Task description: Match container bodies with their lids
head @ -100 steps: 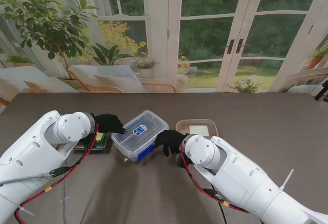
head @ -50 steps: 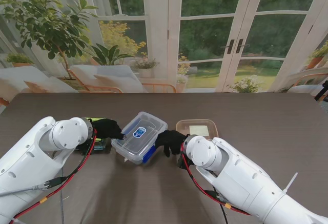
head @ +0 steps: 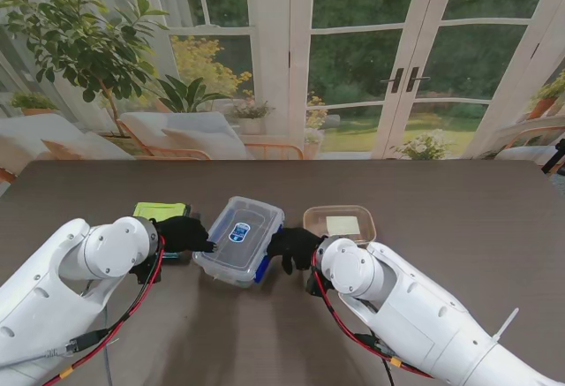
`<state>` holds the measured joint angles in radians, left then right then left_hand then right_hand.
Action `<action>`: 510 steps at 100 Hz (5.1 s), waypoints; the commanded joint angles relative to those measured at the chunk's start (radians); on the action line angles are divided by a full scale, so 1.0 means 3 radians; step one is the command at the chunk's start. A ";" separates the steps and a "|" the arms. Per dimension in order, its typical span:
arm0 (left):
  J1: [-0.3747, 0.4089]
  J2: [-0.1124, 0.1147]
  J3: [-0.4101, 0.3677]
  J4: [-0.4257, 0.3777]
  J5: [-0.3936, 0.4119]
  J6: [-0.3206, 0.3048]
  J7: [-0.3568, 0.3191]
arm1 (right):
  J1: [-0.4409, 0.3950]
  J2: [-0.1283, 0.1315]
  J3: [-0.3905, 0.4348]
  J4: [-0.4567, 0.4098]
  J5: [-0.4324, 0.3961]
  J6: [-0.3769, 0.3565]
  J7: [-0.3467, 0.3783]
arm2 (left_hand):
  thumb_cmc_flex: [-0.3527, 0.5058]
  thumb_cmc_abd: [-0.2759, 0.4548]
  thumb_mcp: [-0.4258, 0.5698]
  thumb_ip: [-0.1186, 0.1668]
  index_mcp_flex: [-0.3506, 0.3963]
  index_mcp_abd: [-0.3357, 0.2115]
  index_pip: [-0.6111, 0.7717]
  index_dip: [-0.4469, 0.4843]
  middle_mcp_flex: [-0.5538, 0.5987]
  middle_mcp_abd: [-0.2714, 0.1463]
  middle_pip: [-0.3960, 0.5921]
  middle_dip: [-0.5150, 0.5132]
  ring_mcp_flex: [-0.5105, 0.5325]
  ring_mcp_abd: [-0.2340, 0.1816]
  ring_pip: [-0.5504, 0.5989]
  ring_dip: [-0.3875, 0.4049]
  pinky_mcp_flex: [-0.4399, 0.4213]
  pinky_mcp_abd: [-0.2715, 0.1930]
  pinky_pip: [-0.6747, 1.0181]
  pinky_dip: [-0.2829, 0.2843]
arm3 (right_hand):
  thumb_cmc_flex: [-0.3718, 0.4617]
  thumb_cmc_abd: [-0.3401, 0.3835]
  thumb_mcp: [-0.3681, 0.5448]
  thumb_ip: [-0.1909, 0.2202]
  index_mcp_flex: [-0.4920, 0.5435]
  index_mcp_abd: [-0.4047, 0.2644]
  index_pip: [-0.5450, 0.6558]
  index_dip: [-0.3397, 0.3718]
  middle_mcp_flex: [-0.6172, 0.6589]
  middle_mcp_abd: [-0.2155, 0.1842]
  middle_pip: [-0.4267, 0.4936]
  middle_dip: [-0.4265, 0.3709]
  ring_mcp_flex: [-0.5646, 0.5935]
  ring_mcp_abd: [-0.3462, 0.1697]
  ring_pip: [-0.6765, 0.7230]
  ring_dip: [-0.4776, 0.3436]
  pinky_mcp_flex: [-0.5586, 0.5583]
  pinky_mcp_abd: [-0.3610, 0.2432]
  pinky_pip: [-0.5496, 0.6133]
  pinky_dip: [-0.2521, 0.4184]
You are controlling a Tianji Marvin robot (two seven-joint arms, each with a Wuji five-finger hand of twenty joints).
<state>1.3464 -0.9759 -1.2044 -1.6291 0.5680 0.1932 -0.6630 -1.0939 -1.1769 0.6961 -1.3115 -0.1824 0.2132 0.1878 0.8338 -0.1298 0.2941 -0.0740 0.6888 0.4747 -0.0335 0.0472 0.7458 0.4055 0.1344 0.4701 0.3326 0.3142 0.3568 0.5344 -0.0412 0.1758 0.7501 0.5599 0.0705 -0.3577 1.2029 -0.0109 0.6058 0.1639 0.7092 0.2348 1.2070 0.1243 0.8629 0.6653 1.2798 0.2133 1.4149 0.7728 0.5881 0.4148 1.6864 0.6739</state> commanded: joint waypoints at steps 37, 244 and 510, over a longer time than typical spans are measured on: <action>0.0250 -0.0033 0.0040 -0.0239 -0.0045 0.0089 -0.0008 | -0.0178 0.0068 0.0143 -0.0236 -0.0184 -0.0002 0.0081 | 0.0071 0.0141 -0.0108 0.0057 0.0288 -0.0332 0.0358 0.0148 0.0165 -0.0176 0.0049 0.0045 0.0118 0.0108 0.0075 -0.0001 -0.0013 -0.0102 0.0087 0.0001 | -0.0058 0.0047 -0.0022 -0.0067 -0.0168 -0.0281 -0.0070 0.0040 0.0158 0.0004 0.0098 0.0056 0.0081 -0.0016 0.0092 0.0037 0.1415 0.0125 0.0215 0.0004; -0.0799 -0.0229 0.0499 0.1333 0.0052 -0.0714 0.0961 | 0.0857 -0.0313 -0.0818 0.0582 -0.1066 -0.0317 -0.0602 | -0.0085 -0.0043 0.0358 0.0036 0.0254 -0.0591 0.0503 0.0235 -0.0207 -0.0319 -0.0034 -0.0016 -0.0361 -0.0280 -0.0308 -0.0307 -0.0044 -0.0387 -0.1087 -0.0505 | -0.0079 -0.1353 -0.0411 -0.0568 -0.1561 -0.0687 0.0385 0.0136 -0.3238 -0.0393 -0.0531 -0.0807 -0.3220 -0.0828 -0.3584 -0.1592 -0.1826 -0.1138 -0.2786 -0.0614; -0.1051 -0.0329 0.0722 0.1755 -0.0423 -0.0626 0.1023 | 0.0967 -0.0398 -0.1185 0.0961 -0.1147 -0.0547 -0.0547 | 0.0157 -0.0066 0.0555 0.0018 0.0483 -0.0550 0.0492 0.0214 0.0419 -0.0189 0.1258 0.1461 0.0379 0.0616 0.1828 0.1135 0.0401 0.0253 0.1732 0.1374 | 0.0157 -0.1551 -0.0219 -0.0564 -0.1733 -0.0763 0.0051 -0.0198 -0.3360 -0.0424 -0.0798 -0.1126 -0.3179 -0.0680 -0.3435 -0.1562 -0.2045 -0.1261 -0.3203 -0.0637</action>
<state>1.0392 -1.0639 -0.9847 -1.1062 0.4595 -0.0036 -0.3451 -0.7788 -1.2918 0.3552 -1.0368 -0.5279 0.0576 -0.0028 0.8484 -0.1240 0.4202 -0.0424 0.8049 0.2938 0.1047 0.1057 0.8405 0.3301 0.4277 0.8424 0.3950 0.4163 0.8086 0.8153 0.0327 0.2634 1.0529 0.9381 0.1117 -0.8089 1.1250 -0.1524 0.1257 -0.0672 0.7136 0.1743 0.2239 0.0129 0.6078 0.3208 0.3128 0.0034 0.3753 0.2900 0.4428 0.1388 0.9467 0.5892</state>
